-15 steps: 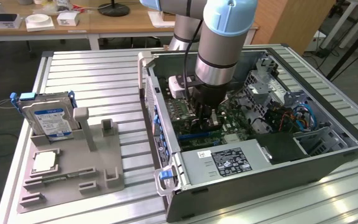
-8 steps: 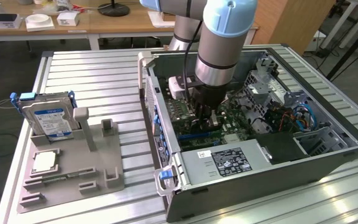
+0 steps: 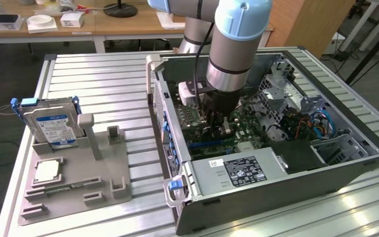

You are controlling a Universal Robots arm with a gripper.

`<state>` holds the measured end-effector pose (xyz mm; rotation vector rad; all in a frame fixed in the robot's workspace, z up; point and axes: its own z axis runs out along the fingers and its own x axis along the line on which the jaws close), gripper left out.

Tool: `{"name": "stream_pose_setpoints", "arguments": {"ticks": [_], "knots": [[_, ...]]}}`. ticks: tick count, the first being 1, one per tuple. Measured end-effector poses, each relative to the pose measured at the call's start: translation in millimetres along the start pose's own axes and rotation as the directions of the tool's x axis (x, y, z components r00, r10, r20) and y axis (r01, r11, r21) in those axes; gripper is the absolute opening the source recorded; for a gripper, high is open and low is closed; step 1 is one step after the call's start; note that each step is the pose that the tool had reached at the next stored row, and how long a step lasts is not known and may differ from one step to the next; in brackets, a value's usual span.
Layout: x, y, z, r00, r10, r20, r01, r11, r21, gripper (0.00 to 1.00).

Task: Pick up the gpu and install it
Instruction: 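Insert the gpu into the slot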

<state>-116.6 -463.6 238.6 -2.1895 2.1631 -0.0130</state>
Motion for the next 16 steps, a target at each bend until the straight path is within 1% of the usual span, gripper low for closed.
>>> {"name": "stream_pose_setpoints", "arguments": {"ticks": [16], "knots": [[0.1, 0.5, 3.3, 1.0000, 0.000, 0.0000, 0.000, 1.0000, 0.0002, 0.28]]}}
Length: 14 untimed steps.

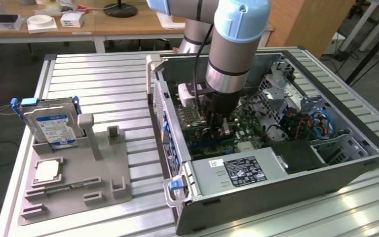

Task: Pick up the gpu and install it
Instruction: 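Insert the gpu into the slot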

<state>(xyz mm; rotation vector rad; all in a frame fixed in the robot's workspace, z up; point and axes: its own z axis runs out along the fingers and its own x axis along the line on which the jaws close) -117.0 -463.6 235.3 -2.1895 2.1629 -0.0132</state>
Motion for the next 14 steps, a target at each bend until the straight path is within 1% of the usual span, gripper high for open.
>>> {"name": "stream_pose_setpoints", "arguments": {"ticks": [14], "knots": [[0.1, 0.5, 1.8, 1.0000, 0.000, -0.0001, 0.000, 1.0000, 0.0001, 0.28]]}}
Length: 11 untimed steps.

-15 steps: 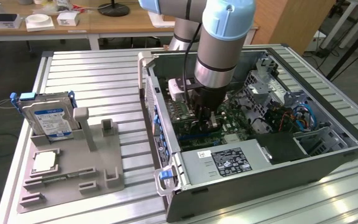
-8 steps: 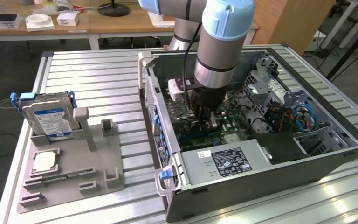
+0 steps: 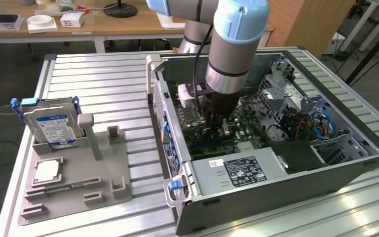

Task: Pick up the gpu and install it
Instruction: 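Insert the gpu into the slot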

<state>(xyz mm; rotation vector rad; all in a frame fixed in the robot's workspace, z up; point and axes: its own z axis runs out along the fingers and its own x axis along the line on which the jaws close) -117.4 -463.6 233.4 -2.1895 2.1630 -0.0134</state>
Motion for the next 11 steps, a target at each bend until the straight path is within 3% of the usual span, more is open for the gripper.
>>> {"name": "stream_pose_setpoints", "arguments": {"ticks": [11], "knots": [[0.1, 0.2, 1.7, 1.0000, 0.000, 0.0000, 0.000, 1.0000, 0.0027, 0.28]]}}
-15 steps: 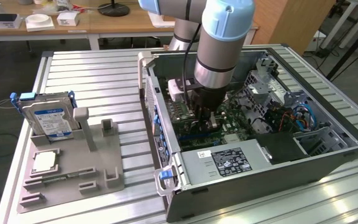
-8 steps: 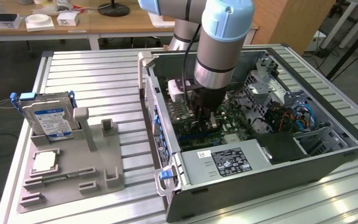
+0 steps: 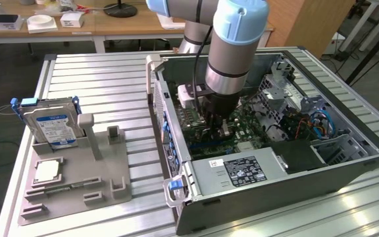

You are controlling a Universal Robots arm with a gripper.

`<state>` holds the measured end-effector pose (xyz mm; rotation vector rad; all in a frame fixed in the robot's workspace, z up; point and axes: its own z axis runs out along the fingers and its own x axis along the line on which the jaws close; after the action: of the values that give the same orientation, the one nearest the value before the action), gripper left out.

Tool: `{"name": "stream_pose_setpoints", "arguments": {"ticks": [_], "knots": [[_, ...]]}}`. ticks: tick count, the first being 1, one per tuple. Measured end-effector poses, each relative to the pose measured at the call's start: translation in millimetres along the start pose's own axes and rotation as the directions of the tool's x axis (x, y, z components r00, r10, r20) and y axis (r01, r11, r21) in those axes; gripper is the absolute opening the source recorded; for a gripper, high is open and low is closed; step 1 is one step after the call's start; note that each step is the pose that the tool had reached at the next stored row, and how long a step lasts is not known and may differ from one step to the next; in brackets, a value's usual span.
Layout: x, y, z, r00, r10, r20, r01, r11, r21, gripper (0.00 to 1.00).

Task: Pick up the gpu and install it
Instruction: 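Insert the gpu into the slot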

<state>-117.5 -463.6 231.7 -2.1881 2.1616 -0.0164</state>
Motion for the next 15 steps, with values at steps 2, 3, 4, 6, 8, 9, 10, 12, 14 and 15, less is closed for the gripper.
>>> {"name": "stream_pose_setpoints", "arguments": {"ticks": [2, 3, 4, 6, 8, 9, 10, 12, 14, 15], "knots": [[0.0, 0.1, 0.1, 1.0000, 0.000, 0.0000, 0.000, 1.0000, 0.0006, 0.28], [0.0, 0.2, 0.2, 1.0000, 0.000, 0.0001, 0.000, 1.0000, 0.0009, 0.28], [0.0, 0.3, 0.3, 1.0000, 0.000, 0.0001, 0.000, 1.0000, 0.0011, 0.28], [0.0, 0.5, 0.4, 1.0000, 0.000, 0.0001, 0.000, 1.0000, 0.0014, 0.28], [0.0, 0.8, 0.6, 1.0000, 0.000, 0.0001, 0.000, 1.0000, 0.0019, 0.28], [0.0, 0.9, 0.6, 1.0000, 0.000, 0.0001, 0.000, 1.0000, 0.0021, 0.28], [0.0, 1.0, 0.7, 1.0000, 0.000, 0.0000, 0.000, 1.0000, 0.0023, 0.28], [0.1, 1.4, 1.1, 1.0000, 0.000, -0.0001, 0.000, 1.0000, 0.0027, 0.28], [0.0, 2.7, 3.0, 1.0000, 0.000, -0.0001, 0.000, 1.0000, 0.0047, 0.28], [-0.3, 3.6, 3.2, 1.0000, 0.000, -0.0002, 0.000, 1.0000, 0.0058, 0.28]]}}
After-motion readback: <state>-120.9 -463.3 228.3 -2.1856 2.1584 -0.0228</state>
